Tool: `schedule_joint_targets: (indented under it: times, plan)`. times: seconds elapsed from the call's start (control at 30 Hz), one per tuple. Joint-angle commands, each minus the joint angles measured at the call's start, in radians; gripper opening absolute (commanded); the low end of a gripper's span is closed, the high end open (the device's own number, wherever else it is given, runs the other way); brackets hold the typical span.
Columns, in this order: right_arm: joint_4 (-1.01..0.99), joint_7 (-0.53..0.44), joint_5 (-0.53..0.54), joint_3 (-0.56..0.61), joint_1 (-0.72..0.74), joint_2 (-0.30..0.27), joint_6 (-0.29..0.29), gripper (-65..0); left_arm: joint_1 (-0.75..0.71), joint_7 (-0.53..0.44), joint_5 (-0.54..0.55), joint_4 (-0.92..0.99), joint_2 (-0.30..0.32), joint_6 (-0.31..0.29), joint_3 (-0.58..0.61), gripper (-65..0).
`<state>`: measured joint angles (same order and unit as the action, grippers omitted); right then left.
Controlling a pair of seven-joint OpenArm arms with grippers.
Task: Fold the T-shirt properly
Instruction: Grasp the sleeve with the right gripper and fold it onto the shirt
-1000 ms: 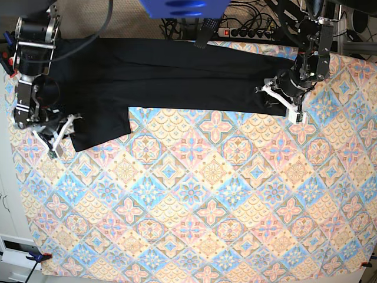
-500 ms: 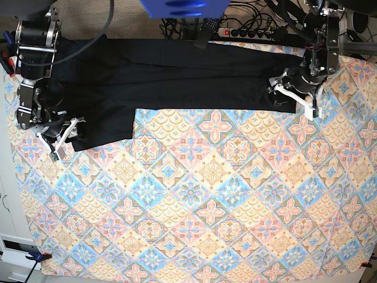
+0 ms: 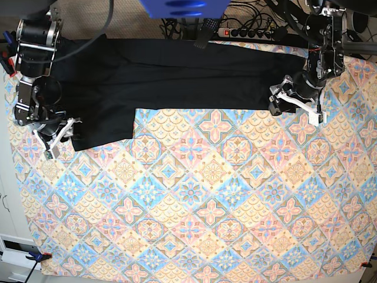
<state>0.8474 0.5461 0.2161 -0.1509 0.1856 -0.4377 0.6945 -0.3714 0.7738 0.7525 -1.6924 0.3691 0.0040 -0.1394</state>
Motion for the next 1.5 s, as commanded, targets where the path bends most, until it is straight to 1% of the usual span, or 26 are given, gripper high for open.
schedule_joint_targets:
  times: [0.0, 0.33, 0.37, 0.5, 0.63, 0.67, 0.73, 0.87, 0.9, 0.97, 1.03, 1.1, 1.2, 1.3, 1.47]
  plan:
    - [0.013, -0.022, 0.013, -0.009, 0.022, -0.023, 0.004, -35.0, 0.001, -0.012, 0.006, -0.016, 0.012, -0.006, -0.006, -16.7]
    - [0.005, -0.017, 0.013, 0.0, 0.024, -0.023, 0.004, -34.7, 0.004, -0.014, 0.008, -0.016, 0.012, -0.006, -0.007, -16.8]
    - [0.005, -0.017, 0.013, 0.018, 0.024, -0.023, 0.004, -34.7, 0.004, -0.014, 0.008, -0.016, 0.012, -0.006, -0.007, -16.8]
    - [0.008, -0.016, 0.013, 0.167, 0.022, -0.023, 0.004, -35.1, 0.005, -0.014, 0.009, -0.018, 0.011, -0.006, -0.007, -16.8]
    - [0.013, -0.016, 0.015, 0.231, 0.022, -0.023, 0.004, -35.7, 0.007, -0.018, 0.009, -0.018, 0.011, -0.006, -0.007, -16.9]
    - [0.013, -0.016, 0.015, 0.239, 0.022, -0.023, 0.004, -37.0, 0.007, -0.018, 0.009, -0.018, 0.011, -0.006, -0.007, -16.9]
    - [0.013, -0.016, 0.016, 0.242, 0.022, -0.022, 0.004, -43.4, 0.007, -0.02, 0.009, -0.018, 0.011, -0.006, -0.007, -16.9]
    - [0.013, -0.016, 0.016, 0.242, 0.021, -0.022, 0.004, -62.5, 0.007, -0.02, 0.009, -0.018, 0.011, -0.006, -0.007, -16.9]
    - [0.013, -0.016, 0.016, 0.241, 0.021, -0.022, 0.004, -65.0, 0.007, -0.021, 0.009, -0.018, 0.011, -0.006, -0.009, -16.9]
    - [0.02, -0.016, 0.019, 0.233, 0.021, -0.023, 0.004, -64.6, 0.007, -0.021, 0.009, -0.018, 0.011, -0.006, -0.009, -16.9]
    - [0.08, -0.016, 0.022, 0.233, 0.019, -0.023, 0.004, -64.4, 0.007, -0.021, 0.009, -0.018, 0.011, -0.006, -0.009, -16.9]
    - [0.183, 0.006, 0.047, 0.218, -0.05, -0.029, 0.004, -64.6, 0.007, -0.021, 0.009, -0.015, 0.009, -0.006, -0.009, -16.9]
    - [0.379, 0.096, 0.099, 0.119, -0.163, -0.029, 0.004, -64.6, 0.007, -0.023, 0.009, -0.013, 0.009, -0.006, -0.009, -16.9]
    - [0.579, 0.173, 0.101, 0.027, -0.272, -0.028, 0.004, -64.6, 0.007, -0.023, 0.009, -0.013, 0.009, -0.006, -0.009, -16.9]
    - [0.803, 0.249, 0.101, -0.049, -0.423, -0.026, 0.004, -64.6, 0.008, -0.023, 0.009, -0.011, 0.009, -0.006, -0.009, -16.9]
